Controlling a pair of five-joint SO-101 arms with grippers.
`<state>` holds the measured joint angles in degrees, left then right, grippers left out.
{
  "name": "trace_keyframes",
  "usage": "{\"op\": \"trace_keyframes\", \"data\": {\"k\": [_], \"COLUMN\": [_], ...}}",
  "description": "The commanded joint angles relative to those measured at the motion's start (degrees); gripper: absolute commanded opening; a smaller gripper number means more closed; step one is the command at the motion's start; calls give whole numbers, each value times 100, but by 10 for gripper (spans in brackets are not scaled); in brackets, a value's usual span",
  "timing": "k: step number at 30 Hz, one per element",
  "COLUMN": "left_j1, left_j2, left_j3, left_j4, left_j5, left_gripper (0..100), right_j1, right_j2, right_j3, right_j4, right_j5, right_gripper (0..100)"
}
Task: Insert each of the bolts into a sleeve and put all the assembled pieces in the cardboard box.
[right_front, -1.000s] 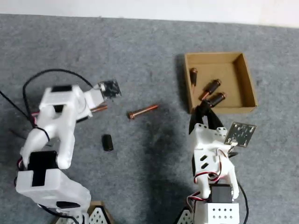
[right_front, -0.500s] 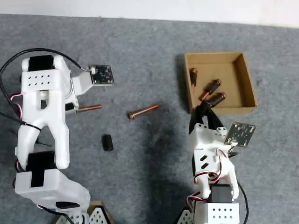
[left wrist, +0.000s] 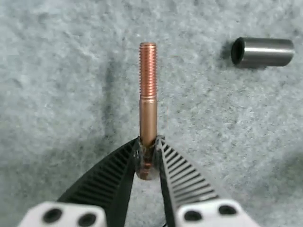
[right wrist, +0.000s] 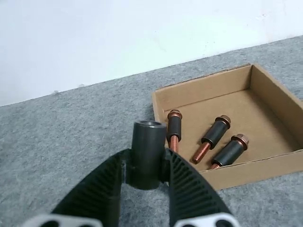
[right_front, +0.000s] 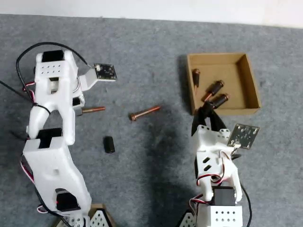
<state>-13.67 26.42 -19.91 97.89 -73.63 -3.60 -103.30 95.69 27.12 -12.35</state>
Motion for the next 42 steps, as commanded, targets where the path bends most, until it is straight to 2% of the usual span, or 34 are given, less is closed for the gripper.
{"op": "trace_keyframes", "data": {"k": [1,3,9,11,13,18,21,23,26,37,42], "left_j1": [-66,-84,-31,101,163,-259,-101,145,400,391,365], "left_j2": [-101,-101,-101,-101,-101,-48,-48,-48,-40,-48,-40], "left_j3": [-338,-338,-347,-347,-295,-189,-163,-180,-110,523,629], "left_j4": [79,70,53,79,88,141,141,141,149,141,-53], "left_j5": [677,1037,1776,2523,3859,8229,9908,10409,10708,13196,13793], "left_gripper": [155,207,213,213,213,216,215,214,213,218,218], "right_j1": [31,31,31,31,31,31,31,31,31,31,31], "right_j2": [-4,-4,-4,-4,-4,-4,-4,-4,-4,-4,-4], "right_j3": [576,576,576,576,576,576,576,576,576,576,576], "right_j4": [-198,-198,-198,-198,-198,-198,-198,-198,-198,-198,-198], "right_j5": [70,70,70,70,70,70,70,70,70,70,70], "right_gripper": [6,6,6,6,6,6,6,6,6,6,6]}}
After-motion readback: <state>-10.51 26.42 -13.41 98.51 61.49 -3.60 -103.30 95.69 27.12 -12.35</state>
